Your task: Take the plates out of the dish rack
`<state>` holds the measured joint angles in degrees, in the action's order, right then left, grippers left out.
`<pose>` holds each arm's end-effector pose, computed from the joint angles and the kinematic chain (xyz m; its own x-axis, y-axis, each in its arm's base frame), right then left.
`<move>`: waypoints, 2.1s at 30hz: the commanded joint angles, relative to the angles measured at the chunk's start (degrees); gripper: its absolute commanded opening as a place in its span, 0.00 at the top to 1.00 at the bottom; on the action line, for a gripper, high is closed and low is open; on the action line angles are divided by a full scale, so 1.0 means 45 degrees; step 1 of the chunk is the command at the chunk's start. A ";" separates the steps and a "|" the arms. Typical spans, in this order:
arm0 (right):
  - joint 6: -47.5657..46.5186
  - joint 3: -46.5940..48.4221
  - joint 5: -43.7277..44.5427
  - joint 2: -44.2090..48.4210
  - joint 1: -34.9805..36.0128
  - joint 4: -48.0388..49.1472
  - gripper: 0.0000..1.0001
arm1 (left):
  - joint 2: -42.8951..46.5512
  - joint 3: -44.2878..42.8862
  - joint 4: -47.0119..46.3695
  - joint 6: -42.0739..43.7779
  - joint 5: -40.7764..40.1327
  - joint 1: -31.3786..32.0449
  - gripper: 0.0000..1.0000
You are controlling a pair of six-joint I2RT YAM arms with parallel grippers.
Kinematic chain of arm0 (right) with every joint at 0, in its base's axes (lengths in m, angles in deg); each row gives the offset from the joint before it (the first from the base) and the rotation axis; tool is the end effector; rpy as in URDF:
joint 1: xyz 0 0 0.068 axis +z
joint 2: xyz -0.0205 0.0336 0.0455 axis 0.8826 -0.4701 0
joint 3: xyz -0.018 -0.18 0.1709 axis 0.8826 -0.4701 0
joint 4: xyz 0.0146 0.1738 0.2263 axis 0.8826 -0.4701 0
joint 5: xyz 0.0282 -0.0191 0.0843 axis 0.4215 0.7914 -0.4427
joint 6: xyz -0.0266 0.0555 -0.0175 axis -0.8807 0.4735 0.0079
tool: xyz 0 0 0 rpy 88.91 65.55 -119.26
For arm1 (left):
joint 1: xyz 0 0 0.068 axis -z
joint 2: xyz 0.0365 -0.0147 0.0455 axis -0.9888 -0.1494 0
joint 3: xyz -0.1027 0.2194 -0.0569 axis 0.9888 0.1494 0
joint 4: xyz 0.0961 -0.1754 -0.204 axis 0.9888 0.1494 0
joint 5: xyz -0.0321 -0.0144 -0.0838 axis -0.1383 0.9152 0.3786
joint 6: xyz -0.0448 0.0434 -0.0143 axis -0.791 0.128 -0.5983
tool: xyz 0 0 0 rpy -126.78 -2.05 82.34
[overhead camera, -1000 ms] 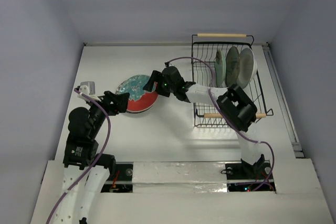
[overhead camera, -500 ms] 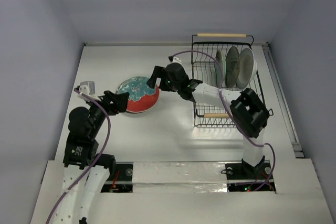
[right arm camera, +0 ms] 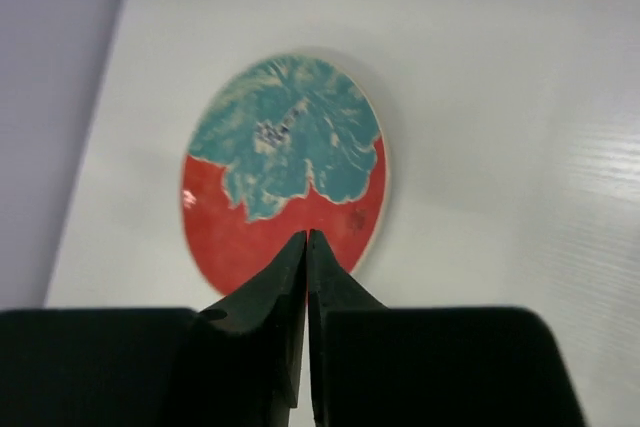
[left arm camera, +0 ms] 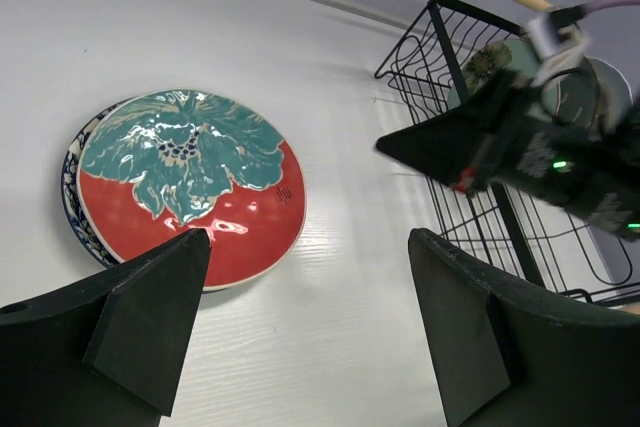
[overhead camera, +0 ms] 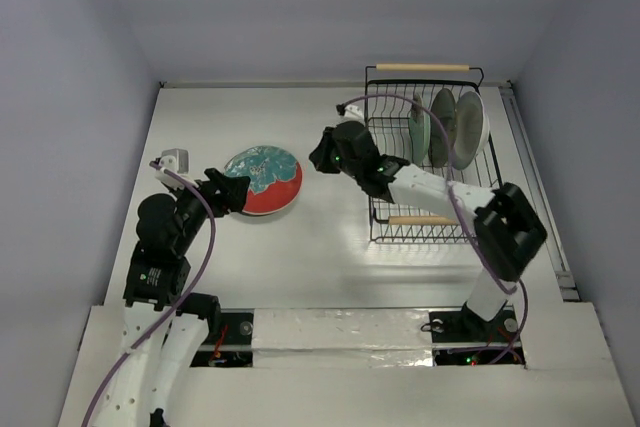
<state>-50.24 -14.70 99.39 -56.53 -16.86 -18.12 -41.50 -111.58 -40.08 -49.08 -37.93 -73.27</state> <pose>0.3214 0.3106 0.2154 -0.6025 0.2533 -0.7569 -0.2764 0.8234 0.4956 0.1832 -0.0364 0.3274 -0.1687 -0.3693 -0.9139 0.2983 0.8646 -0.4044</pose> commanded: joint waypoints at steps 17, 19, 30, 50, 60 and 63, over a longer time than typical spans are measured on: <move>-0.5556 0.0453 0.3369 0.5470 -0.3987 -0.4953 0.44 | 0.0385 0.0192 -0.0701 0.0307 0.0797 -0.0091 0.22; -0.6026 0.1153 0.3388 0.4787 -0.4105 -0.5674 0.42 | 0.0424 0.0173 -0.0740 0.0326 0.0856 -0.0091 0.22; -0.6437 0.2736 0.5887 0.2404 -0.4769 -0.6905 0.44 | 0.0658 0.0212 -0.0760 0.0365 0.0973 -0.0091 0.22; -0.7160 0.4263 0.7177 0.1032 -0.5140 -0.7102 0.98 | 0.0639 0.0231 -0.0779 0.0365 0.0973 -0.0091 0.22; -0.7374 0.3834 0.7939 0.3726 -0.5023 -0.6186 1.00 | 0.0580 0.0231 -0.0779 0.0346 0.0895 -0.0091 0.22; -0.7297 0.3873 0.7842 0.4139 -0.5023 -0.6088 1.00 | 0.0599 0.0231 -0.0760 0.0327 0.0876 -0.0208 0.22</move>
<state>-83.44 0.23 131.08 -43.85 -40.11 -53.88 -39.01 -111.47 -40.58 -48.36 -34.50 -73.66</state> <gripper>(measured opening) 0.146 0.778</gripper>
